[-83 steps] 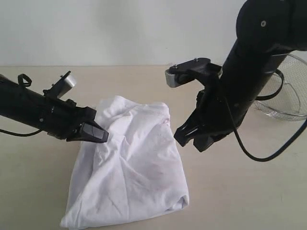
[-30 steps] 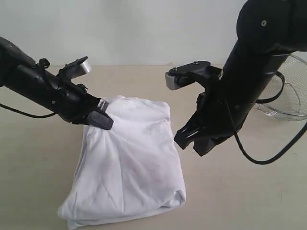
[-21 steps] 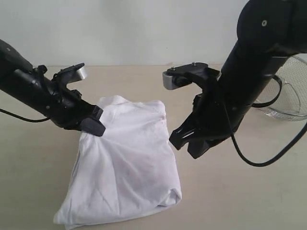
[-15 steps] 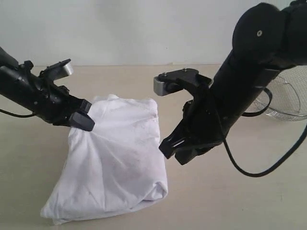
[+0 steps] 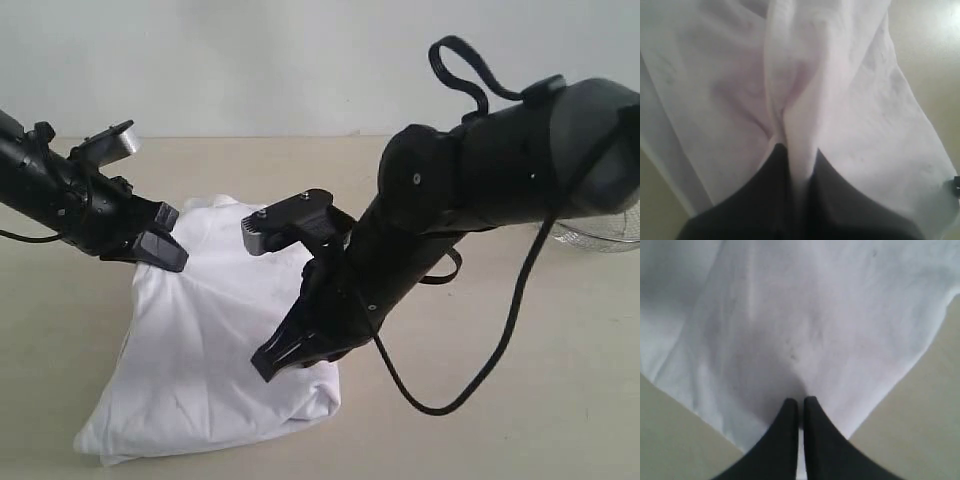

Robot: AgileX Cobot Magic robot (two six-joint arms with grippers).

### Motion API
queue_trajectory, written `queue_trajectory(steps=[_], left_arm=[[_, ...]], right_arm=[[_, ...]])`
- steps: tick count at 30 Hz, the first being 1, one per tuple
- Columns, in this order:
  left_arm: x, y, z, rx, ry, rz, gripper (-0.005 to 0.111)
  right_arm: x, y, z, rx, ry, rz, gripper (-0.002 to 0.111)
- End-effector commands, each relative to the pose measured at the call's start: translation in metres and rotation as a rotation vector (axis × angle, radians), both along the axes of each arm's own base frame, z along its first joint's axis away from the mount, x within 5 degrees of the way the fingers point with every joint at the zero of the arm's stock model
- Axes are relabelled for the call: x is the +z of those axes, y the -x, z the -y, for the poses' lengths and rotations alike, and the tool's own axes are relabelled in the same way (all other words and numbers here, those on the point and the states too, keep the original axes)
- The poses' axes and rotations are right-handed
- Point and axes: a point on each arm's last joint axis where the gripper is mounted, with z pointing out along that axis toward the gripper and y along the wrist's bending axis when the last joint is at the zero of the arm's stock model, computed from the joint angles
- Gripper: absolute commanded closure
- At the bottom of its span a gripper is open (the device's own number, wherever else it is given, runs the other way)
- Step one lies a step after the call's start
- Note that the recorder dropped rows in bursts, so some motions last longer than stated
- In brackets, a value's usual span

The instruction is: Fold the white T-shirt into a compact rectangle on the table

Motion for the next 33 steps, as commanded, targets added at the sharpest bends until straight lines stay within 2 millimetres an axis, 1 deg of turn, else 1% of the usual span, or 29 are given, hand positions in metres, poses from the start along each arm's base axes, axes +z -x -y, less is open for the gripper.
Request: queue_trajectory(steps=[1, 4, 7, 11, 14, 18, 21, 25, 28, 30, 33], left_arm=[[0.003, 0.001, -0.001, 0.014, 0.008, 0.001, 0.102], [0.003, 0.002, -0.001, 0.011, 0.005, -0.008, 0.102], [0.001, 0.004, -0.003, 0.016, -0.017, -0.029, 0.102], [-0.011, 0.008, -0.010, 0.057, -0.084, -0.030, 0.102], [-0.021, 0.011, -0.019, 0.112, -0.130, -0.007, 0.102], [-0.023, 0.005, -0.032, 0.184, -0.169, 0.053, 0.102], [-0.024, 0.002, -0.034, 0.201, -0.179, 0.070, 0.102], [-0.038, 0.001, -0.031, 0.225, -0.151, 0.018, 0.102], [-0.050, 0.003, -0.029, 0.203, -0.141, -0.031, 0.101], [-0.054, 0.004, -0.028, 0.182, -0.146, -0.043, 0.096], [-0.054, 0.004, -0.032, 0.159, -0.170, -0.034, 0.077]], right_arm=[[-0.019, -0.004, -0.002, -0.008, 0.019, -0.012, 0.108], [-0.040, -0.003, -0.004, -0.022, 0.037, -0.089, 0.108], [-0.052, 0.000, -0.007, -0.014, 0.048, -0.133, 0.108], [-0.055, 0.005, -0.015, 0.027, 0.055, -0.118, 0.108], [-0.055, 0.005, -0.016, 0.028, 0.054, -0.118, 0.108], [-0.055, 0.007, -0.016, 0.033, 0.057, -0.132, 0.108], [-0.055, 0.007, -0.016, 0.036, 0.059, -0.139, 0.108], [-0.055, 0.008, -0.015, 0.038, 0.061, -0.146, 0.108], [-0.055, 0.009, -0.015, 0.040, 0.063, -0.152, 0.108], [-0.055, 0.009, -0.015, 0.040, 0.064, -0.156, 0.108], [-0.056, 0.010, -0.015, 0.041, 0.065, -0.161, 0.108]])
